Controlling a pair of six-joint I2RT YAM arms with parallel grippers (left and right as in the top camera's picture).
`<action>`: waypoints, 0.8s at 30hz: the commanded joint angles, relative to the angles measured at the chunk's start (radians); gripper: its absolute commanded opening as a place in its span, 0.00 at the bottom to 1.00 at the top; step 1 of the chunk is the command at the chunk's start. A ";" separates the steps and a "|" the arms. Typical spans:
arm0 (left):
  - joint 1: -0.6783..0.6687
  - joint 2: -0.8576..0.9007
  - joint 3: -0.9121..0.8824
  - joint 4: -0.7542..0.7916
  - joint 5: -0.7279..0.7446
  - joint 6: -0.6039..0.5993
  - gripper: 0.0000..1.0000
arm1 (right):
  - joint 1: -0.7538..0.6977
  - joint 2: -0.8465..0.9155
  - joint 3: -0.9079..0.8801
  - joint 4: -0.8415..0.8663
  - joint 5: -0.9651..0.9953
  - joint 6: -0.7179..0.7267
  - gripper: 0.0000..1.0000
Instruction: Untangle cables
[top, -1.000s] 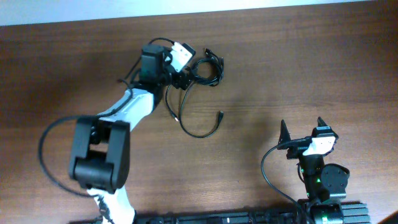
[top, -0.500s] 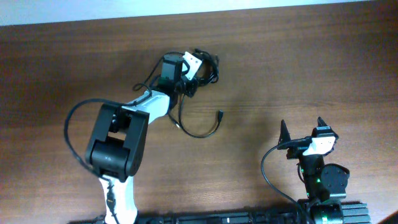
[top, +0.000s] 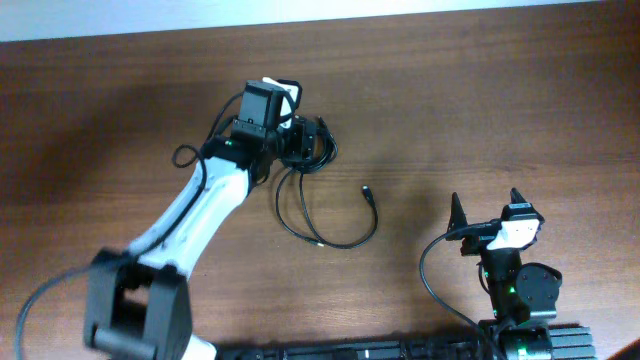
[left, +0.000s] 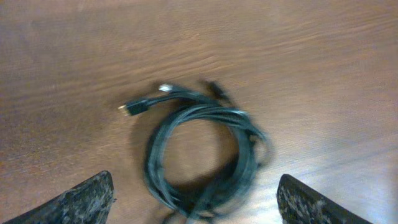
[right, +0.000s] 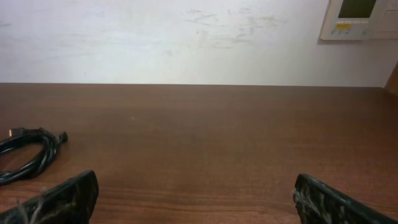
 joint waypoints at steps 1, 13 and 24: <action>0.044 0.168 0.001 0.070 -0.025 0.108 0.74 | -0.004 -0.006 -0.007 -0.001 -0.002 -0.003 0.99; 0.062 0.243 0.036 0.097 0.012 0.120 0.00 | -0.003 -0.006 -0.007 0.000 -0.024 0.016 0.99; 0.098 -0.188 0.038 -0.163 0.053 -0.281 0.00 | -0.003 0.007 0.018 0.024 -0.459 0.732 0.96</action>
